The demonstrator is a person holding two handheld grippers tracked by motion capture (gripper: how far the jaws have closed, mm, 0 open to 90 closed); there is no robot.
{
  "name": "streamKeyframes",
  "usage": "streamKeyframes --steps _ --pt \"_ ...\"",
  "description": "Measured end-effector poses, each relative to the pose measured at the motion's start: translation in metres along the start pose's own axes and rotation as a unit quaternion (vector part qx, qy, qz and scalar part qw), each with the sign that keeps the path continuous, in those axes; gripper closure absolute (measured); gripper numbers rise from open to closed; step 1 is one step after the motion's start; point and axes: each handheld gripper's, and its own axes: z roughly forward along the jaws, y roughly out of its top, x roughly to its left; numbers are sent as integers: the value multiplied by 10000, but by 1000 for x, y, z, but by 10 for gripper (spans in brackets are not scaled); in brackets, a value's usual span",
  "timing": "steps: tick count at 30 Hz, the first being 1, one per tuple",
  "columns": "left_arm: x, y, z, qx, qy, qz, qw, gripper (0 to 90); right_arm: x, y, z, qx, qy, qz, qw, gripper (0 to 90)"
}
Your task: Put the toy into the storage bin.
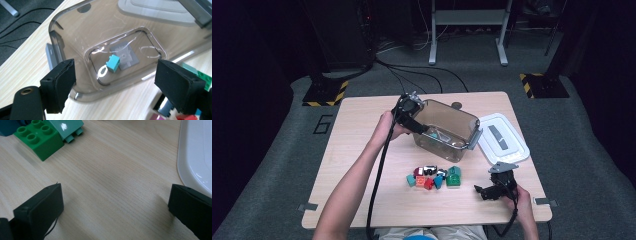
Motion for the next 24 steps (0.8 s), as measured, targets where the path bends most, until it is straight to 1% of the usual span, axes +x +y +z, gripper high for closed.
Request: streamKeyframes --steps 2,4,6,12,18,23,24 --pt "-2 -7 -7 -68 27 3 10000 162 0 0 0 -2 -2 -5 10000 0" --pt "-5 -14 -13 -117 -7 26 9999 160 0 0 0 -2 0 0 10000 0" --pt "-8 -21 -18 -97 7 69 9999 157 0 0 0 -2 -1 -3 10000 0" --pt "-13 -46 -23 -103 -32 46 9999 139 0 0 0 -1 -1 0 10000 0" --pt "-21 -71 -19 -57 -77 -39 9999 111 0 0 0 -2 0 0 10000 0" --pt "-28 -88 -11 94 -107 -40 9999 101 0 0 0 0 -2 -2 10000 0" --pt "-29 -91 -9 123 -149 -36 9998 100 0 0 0 -3 -1 -4 10000 0"
